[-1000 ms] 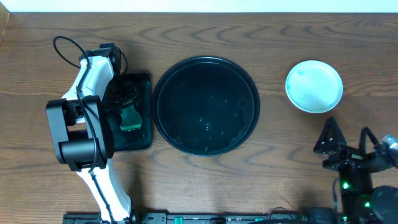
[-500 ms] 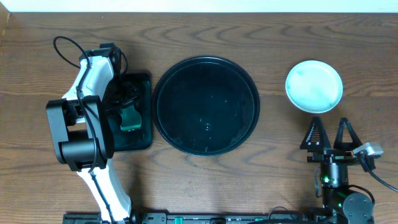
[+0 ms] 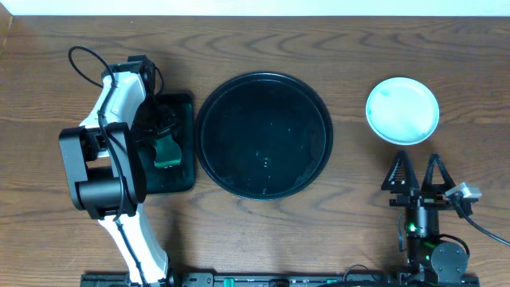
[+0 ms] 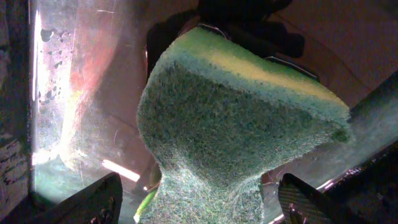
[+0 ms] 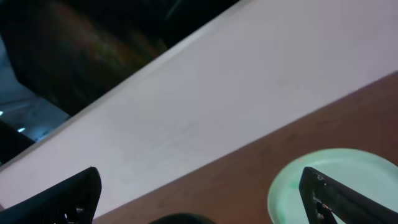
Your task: Clean dirty plates on tray and stack at the side
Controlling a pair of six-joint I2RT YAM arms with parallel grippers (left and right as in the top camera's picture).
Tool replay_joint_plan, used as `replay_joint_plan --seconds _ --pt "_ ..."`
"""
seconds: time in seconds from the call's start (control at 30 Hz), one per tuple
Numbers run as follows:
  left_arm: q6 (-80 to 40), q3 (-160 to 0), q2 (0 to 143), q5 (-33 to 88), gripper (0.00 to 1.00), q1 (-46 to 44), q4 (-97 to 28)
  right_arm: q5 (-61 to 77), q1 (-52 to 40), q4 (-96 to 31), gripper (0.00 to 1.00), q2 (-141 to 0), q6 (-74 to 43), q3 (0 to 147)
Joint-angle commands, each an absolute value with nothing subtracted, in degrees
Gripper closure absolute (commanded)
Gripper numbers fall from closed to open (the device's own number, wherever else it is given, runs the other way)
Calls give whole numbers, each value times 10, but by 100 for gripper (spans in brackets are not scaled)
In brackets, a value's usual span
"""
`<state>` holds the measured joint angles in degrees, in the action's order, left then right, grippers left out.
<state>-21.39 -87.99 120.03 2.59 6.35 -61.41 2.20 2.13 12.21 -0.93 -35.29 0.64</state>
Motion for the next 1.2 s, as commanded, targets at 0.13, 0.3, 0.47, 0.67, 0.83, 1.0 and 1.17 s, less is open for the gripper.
replay_joint_plan --seconds 0.13,0.3,0.47,0.67,0.83,1.0,1.17 --pt "-217 -884 1199 17 19 67 -615 -6 37 99 1 -3 -345 3" --pt "-217 -884 1199 17 20 67 -615 -4 37 72 1 -3 -255 3" --pt "-217 -884 1199 17 20 67 -615 10 37 20 1 -3 -216 3" --pt "-217 -884 1199 17 19 67 -615 12 37 -43 1 -3 -170 3" --pt "-217 -884 1199 17 19 67 -615 14 37 -43 1 -3 -151 3" --pt "-217 -884 1199 17 19 67 -615 14 37 -43 1 -3 -142 3" --pt "-217 -884 1199 17 20 67 -615 14 37 -42 1 -3 -143 3"
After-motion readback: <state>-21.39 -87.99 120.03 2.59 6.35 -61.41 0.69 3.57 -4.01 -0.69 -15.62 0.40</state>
